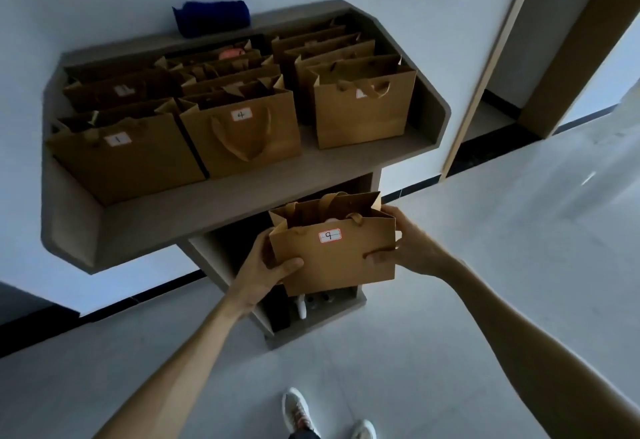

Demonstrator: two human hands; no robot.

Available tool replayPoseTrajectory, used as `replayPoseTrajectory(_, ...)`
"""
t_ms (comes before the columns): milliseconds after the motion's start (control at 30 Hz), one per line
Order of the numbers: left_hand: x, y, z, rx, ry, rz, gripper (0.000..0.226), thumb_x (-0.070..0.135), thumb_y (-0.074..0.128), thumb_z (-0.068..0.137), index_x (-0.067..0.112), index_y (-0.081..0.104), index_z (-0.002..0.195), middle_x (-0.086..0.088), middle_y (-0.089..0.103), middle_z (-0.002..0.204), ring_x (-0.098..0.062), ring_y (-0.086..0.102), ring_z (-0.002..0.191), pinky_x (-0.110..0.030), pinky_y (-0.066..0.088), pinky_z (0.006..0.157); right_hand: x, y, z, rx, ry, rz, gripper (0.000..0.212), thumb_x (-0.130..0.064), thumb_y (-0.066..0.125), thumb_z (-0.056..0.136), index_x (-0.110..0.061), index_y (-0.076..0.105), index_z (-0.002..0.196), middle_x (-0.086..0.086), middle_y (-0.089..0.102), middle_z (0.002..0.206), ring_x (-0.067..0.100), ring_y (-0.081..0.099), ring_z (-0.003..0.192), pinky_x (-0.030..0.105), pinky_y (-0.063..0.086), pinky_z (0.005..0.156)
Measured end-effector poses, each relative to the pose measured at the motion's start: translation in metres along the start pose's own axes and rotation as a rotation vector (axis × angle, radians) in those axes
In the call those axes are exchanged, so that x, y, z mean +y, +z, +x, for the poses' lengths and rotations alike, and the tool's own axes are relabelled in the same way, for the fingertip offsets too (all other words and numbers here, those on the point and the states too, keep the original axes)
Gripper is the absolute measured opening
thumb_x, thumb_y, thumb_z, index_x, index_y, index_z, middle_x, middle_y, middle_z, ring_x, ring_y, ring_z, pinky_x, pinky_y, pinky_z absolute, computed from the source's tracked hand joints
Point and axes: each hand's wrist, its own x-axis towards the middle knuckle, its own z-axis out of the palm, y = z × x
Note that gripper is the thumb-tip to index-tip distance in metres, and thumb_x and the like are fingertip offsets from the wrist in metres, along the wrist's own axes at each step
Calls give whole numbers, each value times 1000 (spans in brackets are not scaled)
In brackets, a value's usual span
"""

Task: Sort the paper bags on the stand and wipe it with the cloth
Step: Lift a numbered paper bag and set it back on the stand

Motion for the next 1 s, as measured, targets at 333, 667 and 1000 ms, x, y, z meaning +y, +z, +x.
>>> replayPoseTrajectory(333, -57, -7, 80, -171, -193, 58, 95, 39, 85, 66, 46, 26, 141, 7, 54, 131, -19, 53, 120, -52, 52, 91, 74, 38, 35, 74, 219, 4, 82, -32, 88, 66, -28, 38, 130, 1, 55, 125, 28, 58, 109, 45, 60, 78)
replayPoseTrajectory(667, -129, -13, 182, -317, -288, 195, 52, 39, 73, 75, 33, 57, 124, 9, 66, 119, -10, 57, 116, -43, 41, 105, 144, 93, 92, 272, 273, -96, 67, -26, 82, 75, -17, 40, 127, 8, 58, 120, 29, 58, 98, 36, 55, 64)
replayPoseTrajectory(1000, -174, -16, 279, -247, -259, 170, 70, 36, 77, 63, 21, 54, 128, -1, 59, 129, -16, 53, 123, -42, 37, 108, 196, 137, 137, 530, 299, -47, 62, -17, 81, 75, -14, 42, 123, 5, 55, 122, 29, 55, 101, 34, 45, 75)
